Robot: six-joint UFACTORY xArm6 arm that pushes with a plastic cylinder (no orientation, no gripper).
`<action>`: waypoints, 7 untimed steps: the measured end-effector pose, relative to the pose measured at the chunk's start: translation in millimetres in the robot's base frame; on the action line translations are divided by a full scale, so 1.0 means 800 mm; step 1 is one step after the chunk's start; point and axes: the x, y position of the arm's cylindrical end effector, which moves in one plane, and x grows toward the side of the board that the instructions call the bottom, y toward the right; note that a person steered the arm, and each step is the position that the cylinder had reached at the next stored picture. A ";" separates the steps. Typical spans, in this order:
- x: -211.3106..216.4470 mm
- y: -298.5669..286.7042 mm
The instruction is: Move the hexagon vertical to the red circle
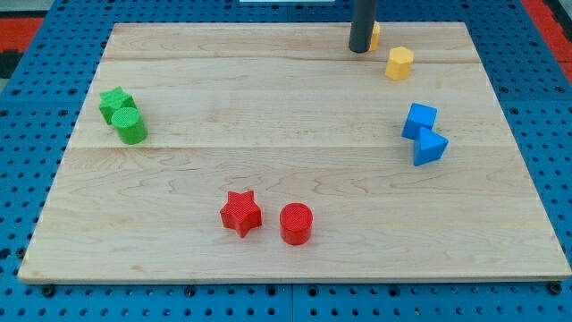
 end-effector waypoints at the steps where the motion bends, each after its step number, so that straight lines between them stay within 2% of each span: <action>1: -0.047 0.079; 2: -0.055 0.149; 3: -0.071 0.169; 4: -0.073 0.114; 5: -0.029 0.005; 6: 0.081 -0.029; 7: 0.098 0.100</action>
